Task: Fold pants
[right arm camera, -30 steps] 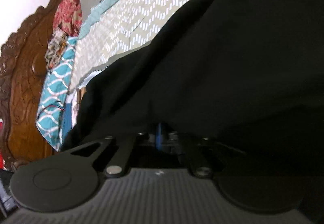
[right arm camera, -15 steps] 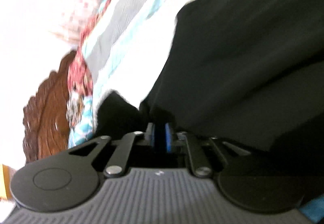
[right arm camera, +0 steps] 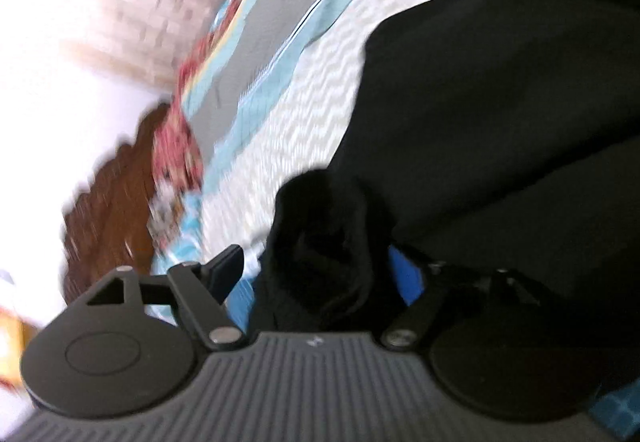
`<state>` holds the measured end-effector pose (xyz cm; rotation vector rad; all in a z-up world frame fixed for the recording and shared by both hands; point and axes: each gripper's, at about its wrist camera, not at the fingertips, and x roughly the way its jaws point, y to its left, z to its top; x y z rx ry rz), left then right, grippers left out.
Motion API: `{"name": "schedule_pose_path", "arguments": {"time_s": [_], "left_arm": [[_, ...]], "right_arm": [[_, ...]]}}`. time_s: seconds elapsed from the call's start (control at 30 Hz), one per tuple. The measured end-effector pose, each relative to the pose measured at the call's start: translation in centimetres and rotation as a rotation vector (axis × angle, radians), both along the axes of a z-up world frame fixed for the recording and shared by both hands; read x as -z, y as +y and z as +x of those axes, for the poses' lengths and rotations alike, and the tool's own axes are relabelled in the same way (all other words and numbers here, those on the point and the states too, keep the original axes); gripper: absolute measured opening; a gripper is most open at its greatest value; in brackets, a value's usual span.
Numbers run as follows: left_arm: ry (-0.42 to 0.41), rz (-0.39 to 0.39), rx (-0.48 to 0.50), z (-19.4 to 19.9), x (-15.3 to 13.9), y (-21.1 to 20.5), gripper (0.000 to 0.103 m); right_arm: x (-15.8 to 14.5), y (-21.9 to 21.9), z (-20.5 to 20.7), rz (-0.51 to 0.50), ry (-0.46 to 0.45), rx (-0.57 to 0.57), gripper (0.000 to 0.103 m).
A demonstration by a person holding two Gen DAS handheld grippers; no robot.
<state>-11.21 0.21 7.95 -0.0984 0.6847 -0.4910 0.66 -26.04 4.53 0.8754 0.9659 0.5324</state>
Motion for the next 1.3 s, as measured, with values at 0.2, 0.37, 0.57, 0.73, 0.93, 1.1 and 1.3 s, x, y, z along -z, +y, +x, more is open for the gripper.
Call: {"name": "schedule_pose_path", "arguments": {"time_s": [0.2,0.37,0.57,0.73,0.93,1.1,1.3], "left_arm": [[0.07,-0.071,-0.207,1.5,0.1,4.6,0.078],[0.065,-0.096,-0.229,3.2,0.0,4.2,0.077],[0.07,-0.048,-0.155,5.8,0.9,-0.8,0.068],[0.106,0.015,-0.068,6.5,2.1,-4.3,0.046],[0.167,0.122,-0.07,6.2,4.0,-6.2,0.042],[0.17,0.295,-0.054,5.7,5.6,-8.2,0.042],[0.168,0.338,-0.05,5.7,5.7,-8.7,0.044]], "right_arm": [[-1.4,4.3,-0.9,-0.259,-0.141,-0.139,0.025],[-4.6,1.0,-1.8,-0.283,-0.315,-0.018,0.024],[-2.0,-2.1,-0.4,-0.455,-0.16,0.118,0.044],[-3.2,-3.9,-1.6,-0.439,-0.208,0.172,0.054],[-4.3,-5.0,-3.7,-0.42,-0.344,0.21,0.033],[-3.2,-3.7,-2.9,-0.401,-0.357,0.101,0.023],[1.1,-3.7,-0.8,-0.471,-0.205,0.075,0.021]]}}
